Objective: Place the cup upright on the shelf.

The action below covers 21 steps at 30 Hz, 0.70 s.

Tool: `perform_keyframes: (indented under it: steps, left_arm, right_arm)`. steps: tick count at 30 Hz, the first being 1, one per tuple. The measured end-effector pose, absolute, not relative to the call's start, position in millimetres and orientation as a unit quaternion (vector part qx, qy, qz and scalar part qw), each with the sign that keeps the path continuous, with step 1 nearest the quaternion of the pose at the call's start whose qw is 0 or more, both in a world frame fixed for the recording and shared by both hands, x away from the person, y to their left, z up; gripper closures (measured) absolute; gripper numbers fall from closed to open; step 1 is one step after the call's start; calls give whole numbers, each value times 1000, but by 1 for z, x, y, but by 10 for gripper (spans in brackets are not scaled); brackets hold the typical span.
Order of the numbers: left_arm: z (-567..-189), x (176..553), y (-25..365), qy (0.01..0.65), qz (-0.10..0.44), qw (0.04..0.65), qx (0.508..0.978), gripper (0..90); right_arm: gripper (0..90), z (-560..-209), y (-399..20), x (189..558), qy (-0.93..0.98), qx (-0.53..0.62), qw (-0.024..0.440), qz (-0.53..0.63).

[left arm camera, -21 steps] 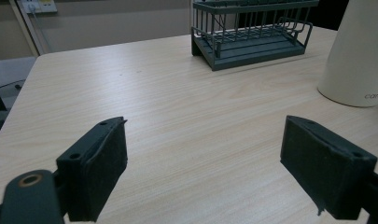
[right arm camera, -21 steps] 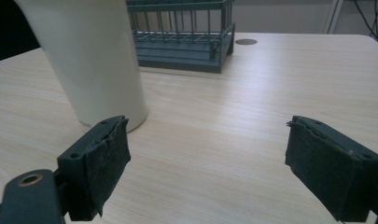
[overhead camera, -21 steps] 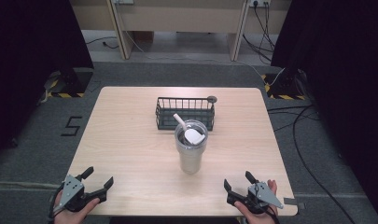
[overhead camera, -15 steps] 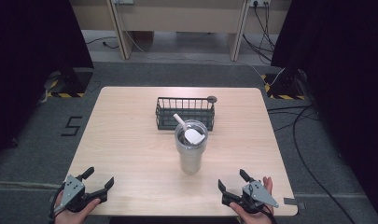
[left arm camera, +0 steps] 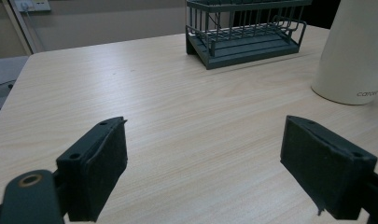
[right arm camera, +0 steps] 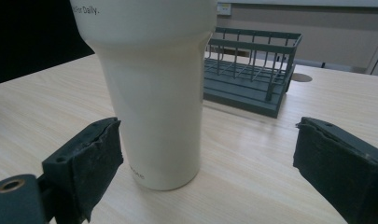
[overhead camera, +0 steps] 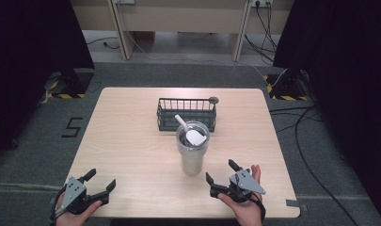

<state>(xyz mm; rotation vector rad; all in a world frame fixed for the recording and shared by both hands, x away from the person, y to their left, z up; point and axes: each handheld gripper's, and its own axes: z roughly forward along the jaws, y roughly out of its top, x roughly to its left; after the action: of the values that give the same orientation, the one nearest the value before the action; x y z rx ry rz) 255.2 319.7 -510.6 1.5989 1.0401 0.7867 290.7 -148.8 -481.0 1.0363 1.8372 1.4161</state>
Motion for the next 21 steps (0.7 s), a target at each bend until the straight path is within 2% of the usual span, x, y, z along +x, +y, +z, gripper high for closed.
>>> perform_keyframes:
  steps: [9,14,21]
  left_arm:
    - [-510,255,320,429,327,515,666,139]
    - [-509,255,319,428,327,516,666,139]
    - [-508,255,319,424,326,519,667,139]
  right_arm:
    - [77,-483,-137,302,700,387,290,525]
    - [25,-484,-126,305,706,388,288,519]
    - [24,-482,-116,309,706,383,286,523]
